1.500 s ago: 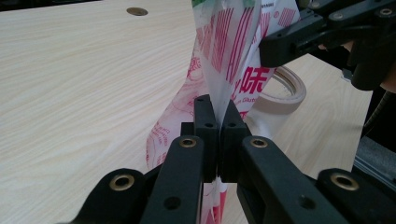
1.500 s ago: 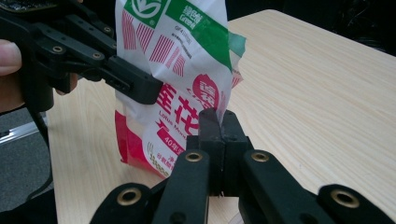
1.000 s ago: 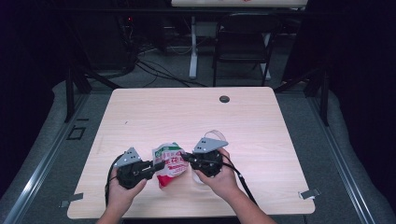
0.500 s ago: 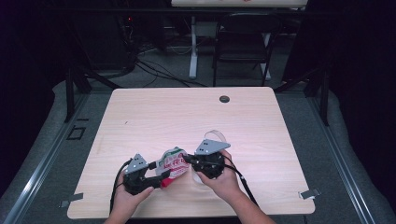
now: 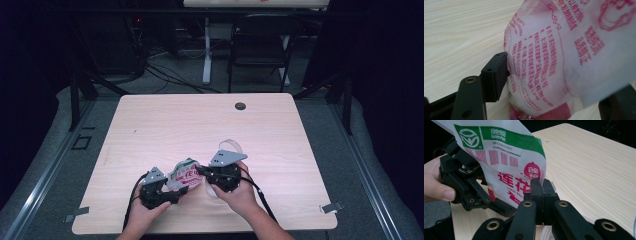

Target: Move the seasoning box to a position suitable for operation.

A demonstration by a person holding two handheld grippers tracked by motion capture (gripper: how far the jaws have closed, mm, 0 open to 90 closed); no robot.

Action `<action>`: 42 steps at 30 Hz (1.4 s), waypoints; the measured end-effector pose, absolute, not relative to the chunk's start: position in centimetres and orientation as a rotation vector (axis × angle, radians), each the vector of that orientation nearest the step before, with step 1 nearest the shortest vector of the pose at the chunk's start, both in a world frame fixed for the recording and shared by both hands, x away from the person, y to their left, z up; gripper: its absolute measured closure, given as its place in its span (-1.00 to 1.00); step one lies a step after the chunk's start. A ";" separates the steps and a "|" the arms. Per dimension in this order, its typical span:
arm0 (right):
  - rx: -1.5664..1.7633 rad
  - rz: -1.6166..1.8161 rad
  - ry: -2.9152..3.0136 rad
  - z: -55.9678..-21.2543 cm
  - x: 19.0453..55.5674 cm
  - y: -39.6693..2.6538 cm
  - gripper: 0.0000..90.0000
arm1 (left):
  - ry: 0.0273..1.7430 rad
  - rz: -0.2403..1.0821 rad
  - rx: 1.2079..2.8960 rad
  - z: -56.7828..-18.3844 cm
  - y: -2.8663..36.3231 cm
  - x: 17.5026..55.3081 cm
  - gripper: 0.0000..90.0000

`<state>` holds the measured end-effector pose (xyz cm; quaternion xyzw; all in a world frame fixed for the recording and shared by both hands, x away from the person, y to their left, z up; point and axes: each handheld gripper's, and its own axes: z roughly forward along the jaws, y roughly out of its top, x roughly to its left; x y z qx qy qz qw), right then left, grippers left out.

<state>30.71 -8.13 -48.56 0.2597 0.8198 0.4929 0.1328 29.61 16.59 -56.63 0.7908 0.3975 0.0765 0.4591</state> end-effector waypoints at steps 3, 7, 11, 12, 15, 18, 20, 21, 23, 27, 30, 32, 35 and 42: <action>0.759 1.431 2.376 -48.6 30.7 -8.2 1.00 | 1.011 0.165 1.921 -57.1 16.4 29.8 -0.33; 0.759 1.433 2.376 -48.7 30.6 -8.3 1.00 | 1.031 0.142 1.929 -57.6 16.1 30.0 -0.40; 0.761 1.438 2.379 -48.7 30.6 -8.4 1.00 | 1.045 0.112 1.922 -58.0 16.0 30.2 -0.44; 0.768 1.447 2.376 -48.8 30.5 -8.4 1.00 | 1.043 0.111 1.925 -58.1 16.0 30.2 -0.44; 0.767 1.452 2.374 -48.8 30.5 -8.5 1.00 | 1.040 0.117 1.948 -58.3 15.7 30.3 -0.44; 0.766 1.451 2.375 -48.9 30.5 -8.5 1.00 | 1.042 0.121 1.959 -58.5 15.4 30.3 -0.43; 0.764 1.446 2.376 -48.9 30.5 -8.5 1.00 | 1.043 0.125 1.961 -58.7 15.4 30.4 -0.44; 0.764 1.446 2.376 -48.9 30.5 -8.5 1.00 | 1.046 0.117 1.972 -58.8 15.4 30.4 -0.44; 0.764 1.447 2.376 -48.9 30.5 -8.5 1.00 | 1.045 0.114 1.981 -58.9 15.3 30.5 -0.44; 0.764 1.448 2.376 -48.9 30.5 -8.5 1.00 | 1.045 0.132 1.974 -59.0 15.2 30.4 -0.43; 0.766 1.449 2.377 -48.9 30.5 -8.5 1.00 | 1.045 0.143 1.989 -58.9 15.2 30.4 -0.42; 0.765 1.446 2.378 -48.9 30.5 -8.4 1.00 | 1.043 0.160 2.005 -58.9 15.0 30.3 -0.41; 0.763 1.442 2.382 -48.9 30.4 -8.4 1.00 | 1.035 0.185 2.024 -58.8 14.8 30.2 -0.35; 0.765 1.439 2.385 -48.9 30.4 -8.4 1.00 | 1.027 0.217 2.035 -58.8 14.6 30.1 -0.28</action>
